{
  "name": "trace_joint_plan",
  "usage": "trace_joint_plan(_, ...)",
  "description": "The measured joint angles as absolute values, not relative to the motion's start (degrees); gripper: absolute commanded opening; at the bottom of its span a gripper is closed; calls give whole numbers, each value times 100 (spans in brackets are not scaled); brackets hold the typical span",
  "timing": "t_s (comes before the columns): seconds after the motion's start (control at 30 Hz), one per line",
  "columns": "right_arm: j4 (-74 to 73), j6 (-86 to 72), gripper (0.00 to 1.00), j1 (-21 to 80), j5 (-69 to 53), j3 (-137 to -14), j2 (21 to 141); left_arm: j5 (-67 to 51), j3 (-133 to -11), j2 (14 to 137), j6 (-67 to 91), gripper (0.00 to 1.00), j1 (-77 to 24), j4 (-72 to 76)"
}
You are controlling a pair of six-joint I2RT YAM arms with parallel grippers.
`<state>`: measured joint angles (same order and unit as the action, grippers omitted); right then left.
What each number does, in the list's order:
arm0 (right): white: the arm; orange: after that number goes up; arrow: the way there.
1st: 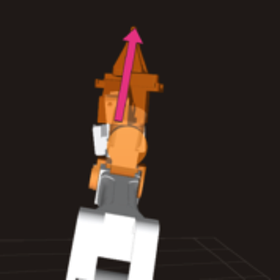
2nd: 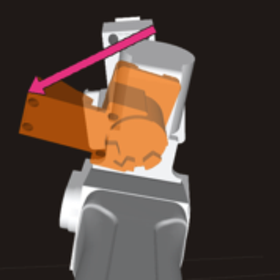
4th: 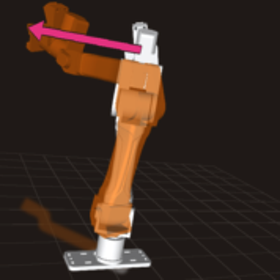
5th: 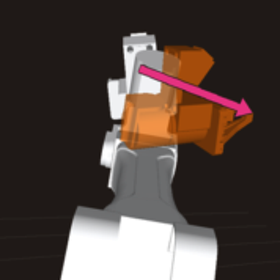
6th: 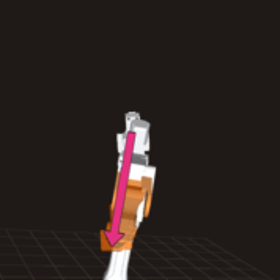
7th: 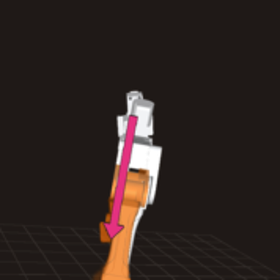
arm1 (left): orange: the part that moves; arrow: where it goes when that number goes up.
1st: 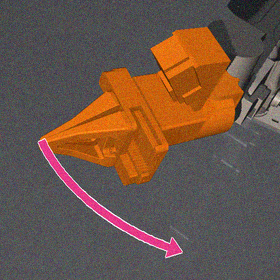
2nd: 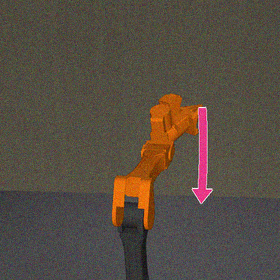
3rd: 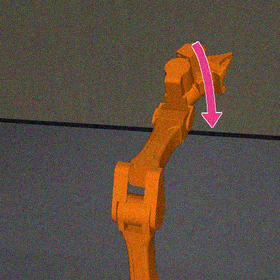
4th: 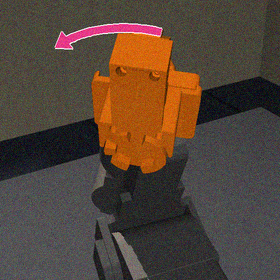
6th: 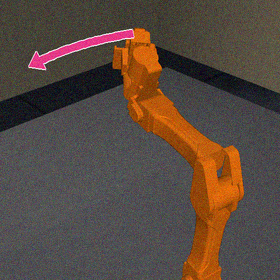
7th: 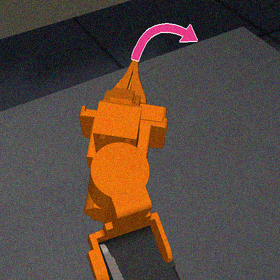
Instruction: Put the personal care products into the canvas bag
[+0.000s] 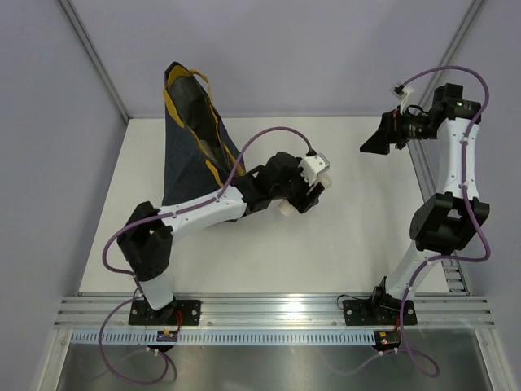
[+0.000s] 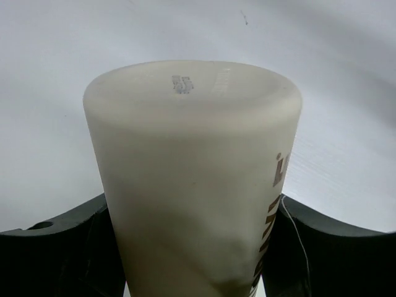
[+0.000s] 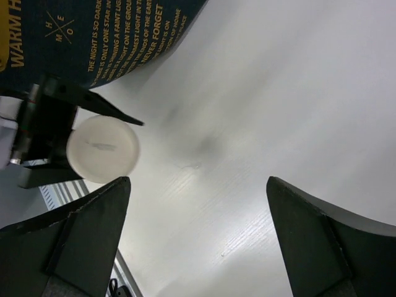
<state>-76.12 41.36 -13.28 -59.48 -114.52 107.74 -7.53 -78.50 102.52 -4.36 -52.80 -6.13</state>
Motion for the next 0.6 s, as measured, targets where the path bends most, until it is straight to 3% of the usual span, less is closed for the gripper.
trace_joint_plan(0.2,-7599,3795,100,-1553,-5907,-10643,9889,-878,-8711,9480,429,0,-4917,-1719)
trace_joint_plan(0.33,-7533,3583,100,-1509,-5918,-9990,9636,-786,-9935,9310,1385,0,-3859,-1979)
trace_joint_plan(0.6,-7205,3358,100,-1505,-5898,-9032,9583,891,-10248,8626,2250,0,-1872,-1990)
